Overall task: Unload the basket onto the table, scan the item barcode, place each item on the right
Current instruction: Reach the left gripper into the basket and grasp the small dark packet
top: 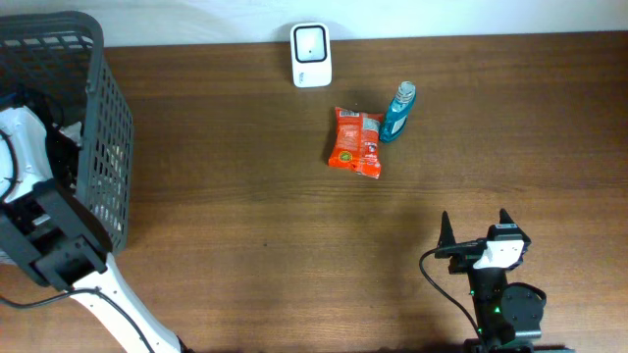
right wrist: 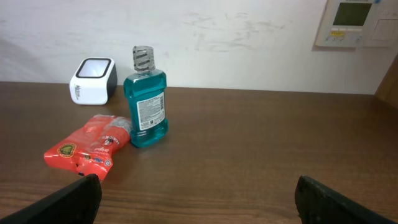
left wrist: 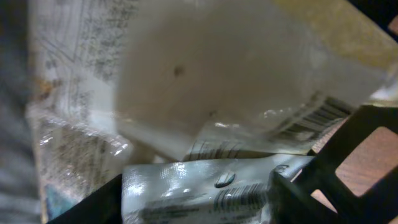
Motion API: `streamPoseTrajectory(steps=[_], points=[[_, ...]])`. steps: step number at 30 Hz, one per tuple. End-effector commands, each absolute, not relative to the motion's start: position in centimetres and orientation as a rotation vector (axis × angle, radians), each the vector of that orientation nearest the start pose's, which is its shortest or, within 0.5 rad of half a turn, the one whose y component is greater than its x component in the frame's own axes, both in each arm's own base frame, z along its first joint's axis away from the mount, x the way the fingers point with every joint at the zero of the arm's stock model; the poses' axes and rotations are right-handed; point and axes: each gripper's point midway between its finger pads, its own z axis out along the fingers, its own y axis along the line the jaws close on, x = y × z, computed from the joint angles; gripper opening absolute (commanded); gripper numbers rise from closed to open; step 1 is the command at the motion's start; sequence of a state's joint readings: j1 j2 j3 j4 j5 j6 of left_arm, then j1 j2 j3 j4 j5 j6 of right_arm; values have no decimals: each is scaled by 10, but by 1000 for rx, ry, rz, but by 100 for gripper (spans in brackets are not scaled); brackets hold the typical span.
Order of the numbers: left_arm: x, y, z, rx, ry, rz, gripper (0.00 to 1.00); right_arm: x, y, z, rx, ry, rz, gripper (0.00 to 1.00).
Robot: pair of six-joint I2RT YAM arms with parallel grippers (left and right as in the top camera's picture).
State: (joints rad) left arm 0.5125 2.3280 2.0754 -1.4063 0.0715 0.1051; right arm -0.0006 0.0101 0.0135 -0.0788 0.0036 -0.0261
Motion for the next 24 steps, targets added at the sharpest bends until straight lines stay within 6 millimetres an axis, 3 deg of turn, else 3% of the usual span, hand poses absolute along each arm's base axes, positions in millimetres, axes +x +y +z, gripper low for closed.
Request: streamPoseTrajectory(steps=[1,3,5,6,10,13,17,24], points=[[387,197,44,-628,3143,-179,43,246,-4,155,4,1651,-32,98],[389,199,43,-625,3133,-167,30,246,-4,155,4,1651,-32,98],[392,200,43,-623,3122,-161,4,246,-4,155,4,1651,-32,98],[393,202,44,-623,3115,-157,0,246,-4,155,4,1651,-32,98],[407,209,66,-632,3053,-126,0,246,-4,155,4,1651,-32,98],[424,216,113,-677,2942,-104,0,246,-4,155,3,1651,-31,98],[444,206,189,-605,2766,-179,0,246,-4,155,4,1651,-32,98],[447,193,288,-536,2514,-186,0,246,-4,155,4,1651,-32,98]])
